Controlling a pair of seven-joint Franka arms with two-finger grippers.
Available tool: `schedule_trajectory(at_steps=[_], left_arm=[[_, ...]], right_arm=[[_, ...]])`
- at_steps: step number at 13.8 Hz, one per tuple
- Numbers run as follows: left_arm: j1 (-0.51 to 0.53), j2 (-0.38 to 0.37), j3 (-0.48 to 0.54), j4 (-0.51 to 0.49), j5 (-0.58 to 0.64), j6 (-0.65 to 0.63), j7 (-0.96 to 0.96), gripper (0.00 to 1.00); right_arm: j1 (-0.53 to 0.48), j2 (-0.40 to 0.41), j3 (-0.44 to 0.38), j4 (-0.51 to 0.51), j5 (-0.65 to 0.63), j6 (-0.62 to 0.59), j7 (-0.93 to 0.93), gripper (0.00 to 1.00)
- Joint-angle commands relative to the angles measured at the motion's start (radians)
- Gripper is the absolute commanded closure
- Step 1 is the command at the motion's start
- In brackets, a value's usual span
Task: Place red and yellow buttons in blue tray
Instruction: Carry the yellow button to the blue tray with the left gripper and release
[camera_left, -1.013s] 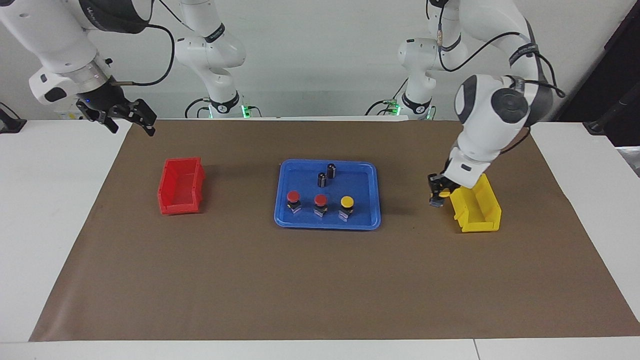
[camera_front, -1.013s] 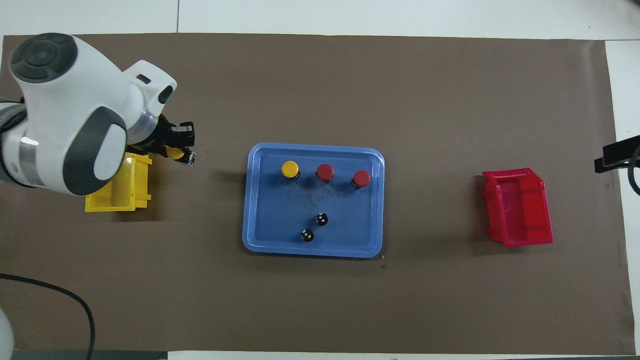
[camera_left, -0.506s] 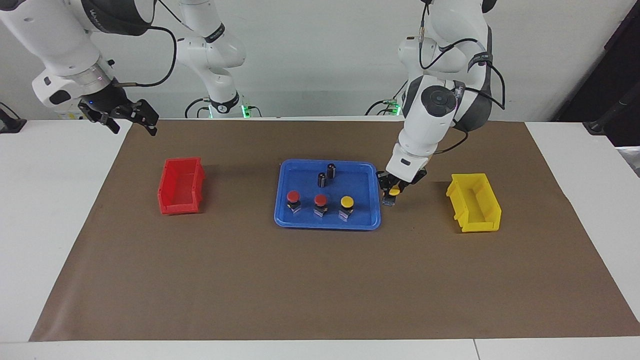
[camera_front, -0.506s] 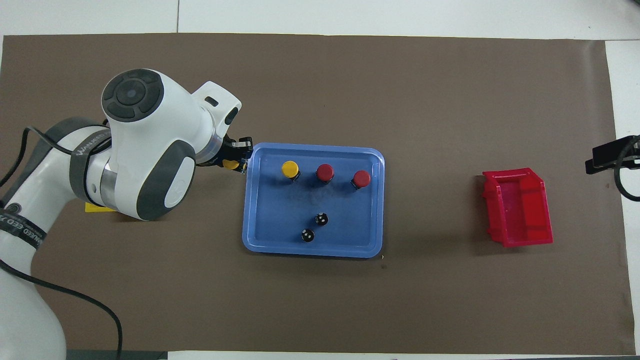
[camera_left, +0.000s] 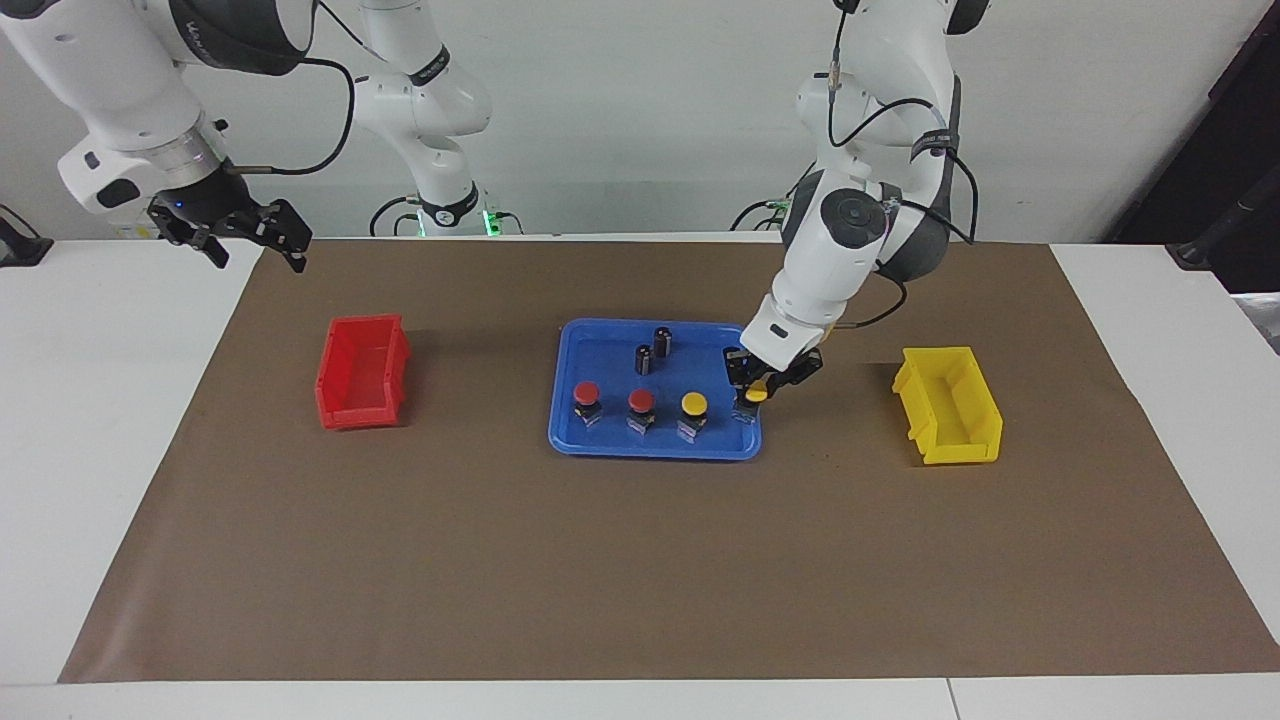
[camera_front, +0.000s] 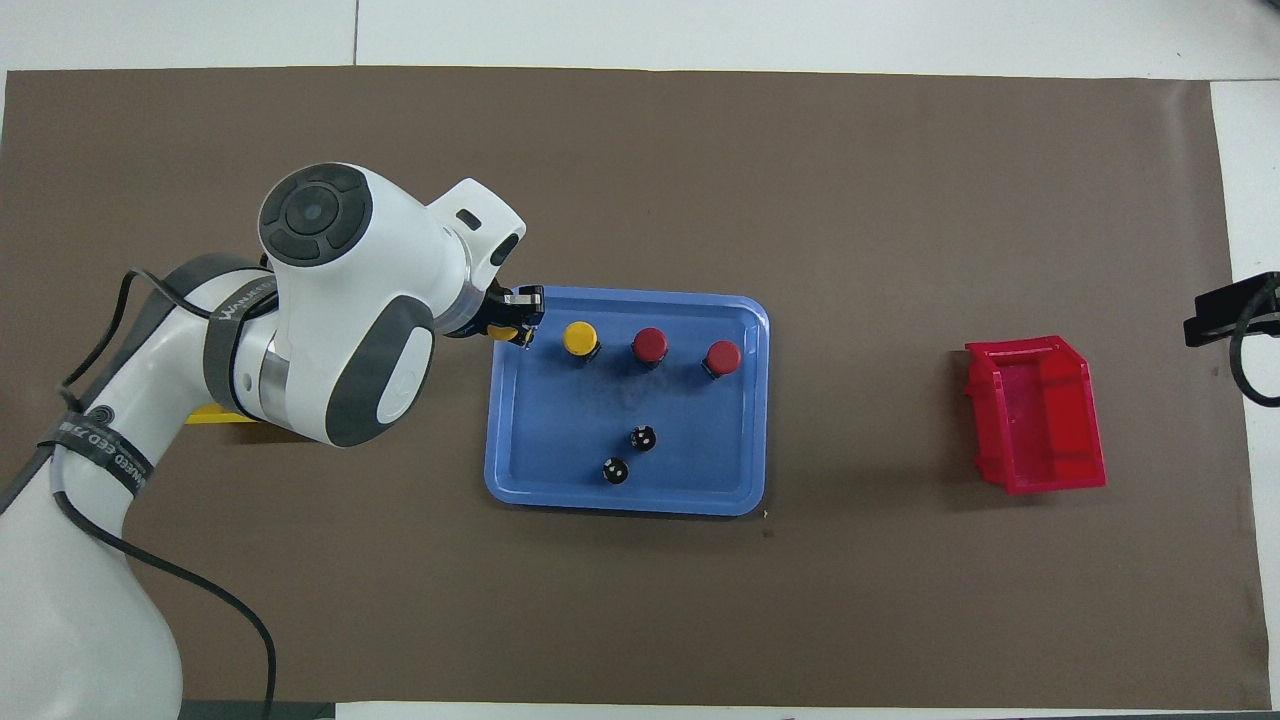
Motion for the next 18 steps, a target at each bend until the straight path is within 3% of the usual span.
schedule_trajectory(at_steps=[1, 6, 7, 9, 12, 17, 18], left_arm=[[-0.03, -0.005, 0.017, -0.055, -0.024, 0.073, -0.001, 0.99], [-0.043, -0.001, 0.019, -0.115, -0.024, 0.127, -0.01, 0.99], [-0.052, -0.002, 0.021, -0.115, -0.024, 0.127, -0.033, 0.87], [-0.055, -0.001, 0.021, -0.108, -0.024, 0.127, -0.062, 0.41], [-0.047, -0.001, 0.022, -0.105, -0.021, 0.124, -0.061, 0.31], [-0.023, -0.025, 0.03, -0.066, -0.018, 0.045, -0.053, 0.27], [-0.003, -0.049, 0.03, -0.046, -0.017, -0.014, -0.053, 0.06]], right_arm=[[-0.01, 0.003, 0.006, 0.011, -0.013, 0.003, -0.029, 0.0], [-0.007, 0.003, 0.006, 0.009, -0.011, 0.016, -0.026, 0.0], [-0.008, 0.003, 0.006, 0.009, -0.01, 0.014, -0.027, 0.0], [-0.008, 0.001, 0.006, 0.005, -0.008, 0.016, -0.027, 0.0], [-0.008, 0.001, 0.006, 0.006, -0.005, 0.014, -0.029, 0.0], [-0.013, 0.001, 0.006, 0.006, -0.005, 0.013, -0.029, 0.0], [-0.014, 0.001, 0.006, 0.006, -0.005, 0.013, -0.029, 0.0]])
